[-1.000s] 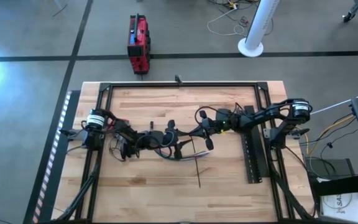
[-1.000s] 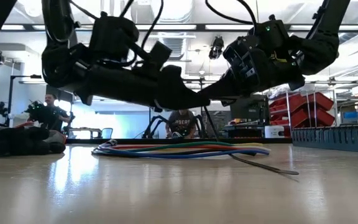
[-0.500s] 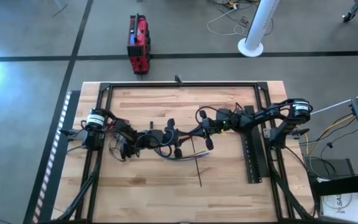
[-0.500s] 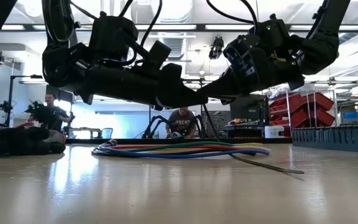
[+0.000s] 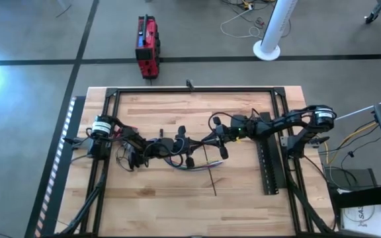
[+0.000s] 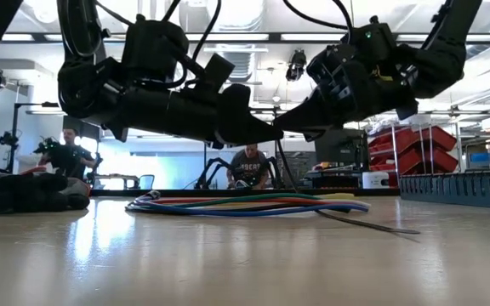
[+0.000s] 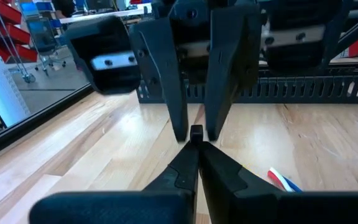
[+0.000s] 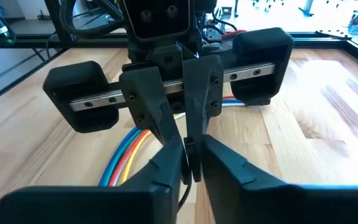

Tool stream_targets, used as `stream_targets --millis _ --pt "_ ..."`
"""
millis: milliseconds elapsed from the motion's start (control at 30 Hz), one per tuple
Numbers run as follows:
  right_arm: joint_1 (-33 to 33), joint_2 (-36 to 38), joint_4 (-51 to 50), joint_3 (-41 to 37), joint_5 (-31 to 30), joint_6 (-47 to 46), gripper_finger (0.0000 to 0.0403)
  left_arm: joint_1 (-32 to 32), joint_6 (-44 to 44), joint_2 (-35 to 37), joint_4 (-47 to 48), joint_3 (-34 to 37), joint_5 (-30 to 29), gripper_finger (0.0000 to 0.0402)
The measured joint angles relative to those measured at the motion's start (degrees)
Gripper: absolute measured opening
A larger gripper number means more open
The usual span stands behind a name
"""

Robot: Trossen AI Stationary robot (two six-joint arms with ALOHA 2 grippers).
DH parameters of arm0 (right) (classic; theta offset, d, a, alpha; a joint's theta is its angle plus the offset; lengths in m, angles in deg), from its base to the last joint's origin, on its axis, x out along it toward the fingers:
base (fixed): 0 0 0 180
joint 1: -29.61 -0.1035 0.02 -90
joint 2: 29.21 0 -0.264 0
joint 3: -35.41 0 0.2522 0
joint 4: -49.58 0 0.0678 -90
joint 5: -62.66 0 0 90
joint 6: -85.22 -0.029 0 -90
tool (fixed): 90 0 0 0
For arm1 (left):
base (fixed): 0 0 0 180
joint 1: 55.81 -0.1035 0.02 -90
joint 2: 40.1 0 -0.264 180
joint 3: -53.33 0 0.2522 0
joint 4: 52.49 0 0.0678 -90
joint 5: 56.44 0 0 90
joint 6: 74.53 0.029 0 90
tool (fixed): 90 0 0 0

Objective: Ziptie cables
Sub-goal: Wrap the colored cable wires with the black zip tie

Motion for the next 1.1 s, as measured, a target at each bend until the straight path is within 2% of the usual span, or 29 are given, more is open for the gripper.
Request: stream_targets --millis 233,433,567,700,800,1100 --pt "0.0 8.9 -11.2 0.0 0.0 2.7 0.0117 0.0 0.3 0.0 0.2 0.0 0.0 0.0000" --pt "-3.0 14.2 -19.5 0.0 -0.3 4.5 0.0135 -0.4 0.4 0.0 0.9 0.0 -0.1 0.0000" --pt "-8.8 14.6 -24.8 0.0 -5.4 4.6 0.0131 -0.9 0.2 0.0 4.1 0.0 -0.1 0.0000" --pt "-16.8 14.2 -30.4 0.0 -14.8 3.6 0.0124 -1.0 0.2 0.0 6.4 0.0 0.0 0.0000" --pt "-22.4 13.9 -32.5 0.0 -19.4 3.2 0.0119 -1.0 0.6 0.0 6.6 0.0 0.0 0.0000" --pt "-33.9 12.4 -33.6 0.0 -24.9 3.1 0.0105 -1.4 2.7 0.0 7.3 -0.4 0.0 0.0000"
